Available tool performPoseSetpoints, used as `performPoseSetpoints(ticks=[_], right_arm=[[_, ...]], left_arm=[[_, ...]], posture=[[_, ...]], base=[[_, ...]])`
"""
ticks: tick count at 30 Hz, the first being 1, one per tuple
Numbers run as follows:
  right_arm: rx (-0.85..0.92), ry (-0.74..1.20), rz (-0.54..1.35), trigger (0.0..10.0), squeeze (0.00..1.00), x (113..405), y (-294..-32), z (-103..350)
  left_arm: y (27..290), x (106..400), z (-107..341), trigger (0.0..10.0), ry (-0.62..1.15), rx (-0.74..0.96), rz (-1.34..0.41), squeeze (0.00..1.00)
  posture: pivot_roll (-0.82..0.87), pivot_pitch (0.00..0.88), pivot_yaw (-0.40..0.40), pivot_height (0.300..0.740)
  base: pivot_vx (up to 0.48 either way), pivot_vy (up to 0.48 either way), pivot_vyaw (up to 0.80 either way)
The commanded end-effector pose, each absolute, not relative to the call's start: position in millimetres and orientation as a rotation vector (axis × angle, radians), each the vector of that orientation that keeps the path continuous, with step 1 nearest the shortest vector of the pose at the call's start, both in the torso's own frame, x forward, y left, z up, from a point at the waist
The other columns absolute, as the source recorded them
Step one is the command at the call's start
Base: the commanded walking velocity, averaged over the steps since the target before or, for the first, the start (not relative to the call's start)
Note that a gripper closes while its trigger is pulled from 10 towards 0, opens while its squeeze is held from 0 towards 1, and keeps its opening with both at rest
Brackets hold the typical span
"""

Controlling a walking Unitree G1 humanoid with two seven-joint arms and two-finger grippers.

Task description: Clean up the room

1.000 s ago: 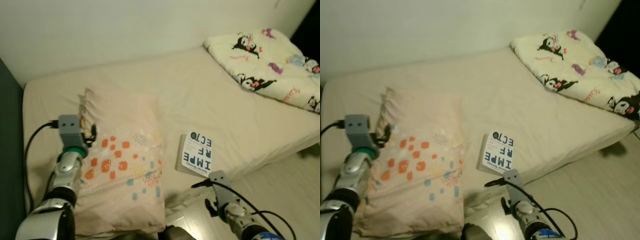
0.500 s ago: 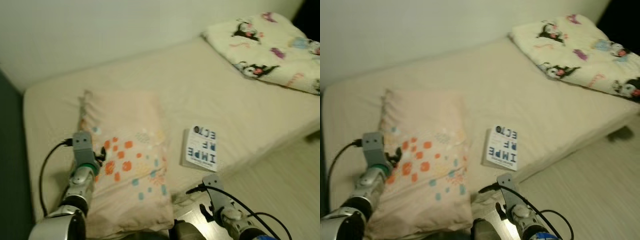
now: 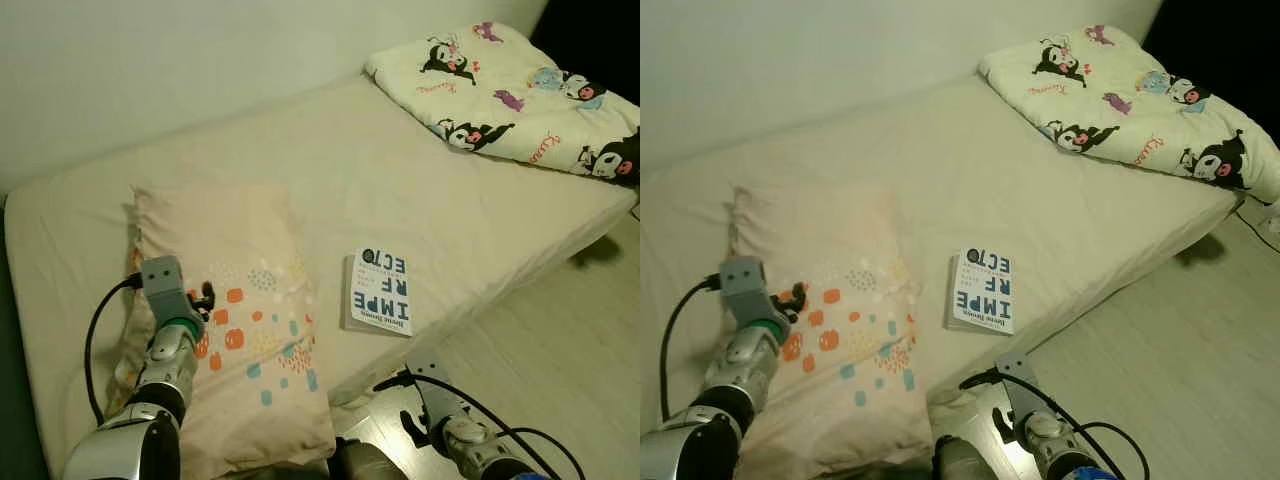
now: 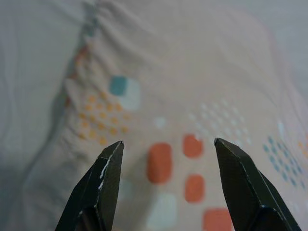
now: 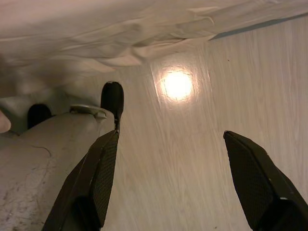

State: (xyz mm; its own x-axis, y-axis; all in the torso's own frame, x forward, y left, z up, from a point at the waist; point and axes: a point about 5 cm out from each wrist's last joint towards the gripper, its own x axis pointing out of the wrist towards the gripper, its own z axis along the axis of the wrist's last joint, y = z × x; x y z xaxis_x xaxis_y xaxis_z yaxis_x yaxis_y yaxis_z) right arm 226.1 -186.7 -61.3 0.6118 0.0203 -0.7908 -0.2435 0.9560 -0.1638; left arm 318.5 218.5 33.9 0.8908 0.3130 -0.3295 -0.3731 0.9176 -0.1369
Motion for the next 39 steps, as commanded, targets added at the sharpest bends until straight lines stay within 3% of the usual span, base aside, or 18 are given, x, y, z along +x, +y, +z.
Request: performPoseSetpoints(ticks=[1, 14, 31, 39], right_arm=[[-0.263, 0.925, 0.169, 10.0, 0.00, 220.6, -185.2, -64.9], [-0.227, 0.957, 0.191, 10.0, 0.00, 215.8, -179.3, -68.6], [-0.219, 0.923, 0.209, 10.0, 0.00, 223.6, -173.6, -64.3], [-0.236, 0.937, 0.209, 10.0, 0.00, 222.9, -173.9, -64.9]], left_arm=[[229.4, 318.6, 37.6, 10.0, 0.290, -0.235, 0.433, 0.00], [243.2, 301.2, 18.9, 10.0, 0.396, -0.337, 0.584, 0.00], [226.9, 313.6, 26.6, 10.0, 0.351, -0.413, 0.466, 0.00], [218.9, 317.3, 29.3, 10.0, 0.341, -0.327, 0.371, 0.00]], posture=[[-0.11, 0.084, 0.056, 0.735], [-0.12, 0.108, 0.057, 0.715], [-0.10, 0.093, 0.054, 0.690], [-0.10, 0.090, 0.054, 0.675]], base=[[0.000, 0.000, 0.00], [0.000, 0.000, 0.00], [0.000, 0.000, 0.00], [0.000, 0.000, 0.00]])
